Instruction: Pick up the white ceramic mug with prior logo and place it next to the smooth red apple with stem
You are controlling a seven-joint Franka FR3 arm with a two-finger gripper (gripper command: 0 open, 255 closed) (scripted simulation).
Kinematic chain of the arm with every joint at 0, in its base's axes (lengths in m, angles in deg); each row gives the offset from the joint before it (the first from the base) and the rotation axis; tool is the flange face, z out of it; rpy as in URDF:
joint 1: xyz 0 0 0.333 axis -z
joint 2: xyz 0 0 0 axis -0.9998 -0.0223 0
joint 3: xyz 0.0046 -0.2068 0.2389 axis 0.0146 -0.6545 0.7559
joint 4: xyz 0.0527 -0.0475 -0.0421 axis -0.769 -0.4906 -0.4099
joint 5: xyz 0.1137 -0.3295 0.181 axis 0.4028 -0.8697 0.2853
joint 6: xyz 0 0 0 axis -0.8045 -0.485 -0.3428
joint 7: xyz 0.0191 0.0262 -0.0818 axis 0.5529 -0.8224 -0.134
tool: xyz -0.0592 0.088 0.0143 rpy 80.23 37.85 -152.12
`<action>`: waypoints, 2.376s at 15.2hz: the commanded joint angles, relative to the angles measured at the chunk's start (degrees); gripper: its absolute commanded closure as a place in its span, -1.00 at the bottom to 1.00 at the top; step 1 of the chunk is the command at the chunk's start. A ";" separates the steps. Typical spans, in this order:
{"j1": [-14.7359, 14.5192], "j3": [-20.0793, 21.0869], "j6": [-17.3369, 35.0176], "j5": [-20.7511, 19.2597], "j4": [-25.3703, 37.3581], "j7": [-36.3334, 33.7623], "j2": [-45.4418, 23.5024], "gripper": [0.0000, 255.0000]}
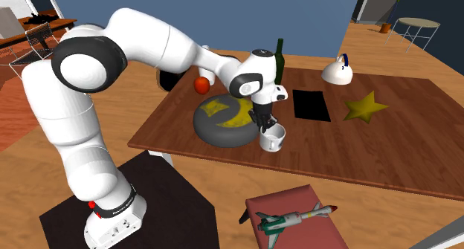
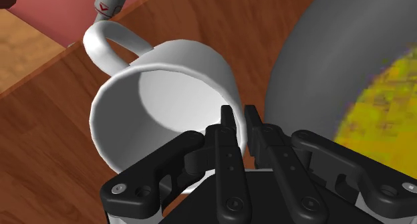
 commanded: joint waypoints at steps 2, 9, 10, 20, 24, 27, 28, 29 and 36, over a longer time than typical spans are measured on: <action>-0.05 -0.11 -2.17 -0.42 1.22 -0.20 0.99 1.00; -0.20 -0.22 -7.17 -1.23 4.34 -0.69 2.97 1.00; -0.22 -0.23 -7.90 -1.32 4.84 -0.75 3.21 1.00; -0.32 -0.28 -15.24 -1.97 10.55 -1.12 4.92 1.00; -0.33 -0.29 -18.25 -2.10 13.23 -1.18 5.26 1.00; -1.09 0.27 -19.29 -2.69 13.05 -2.65 6.53 1.00; -1.84 0.87 -19.05 -3.21 11.72 -4.12 7.66 1.00; -2.56 1.49 -18.86 -3.69 10.47 -5.59 8.73 1.00; -7.06 6.49 -18.22 -6.02 3.78 -15.83 14.60 1.00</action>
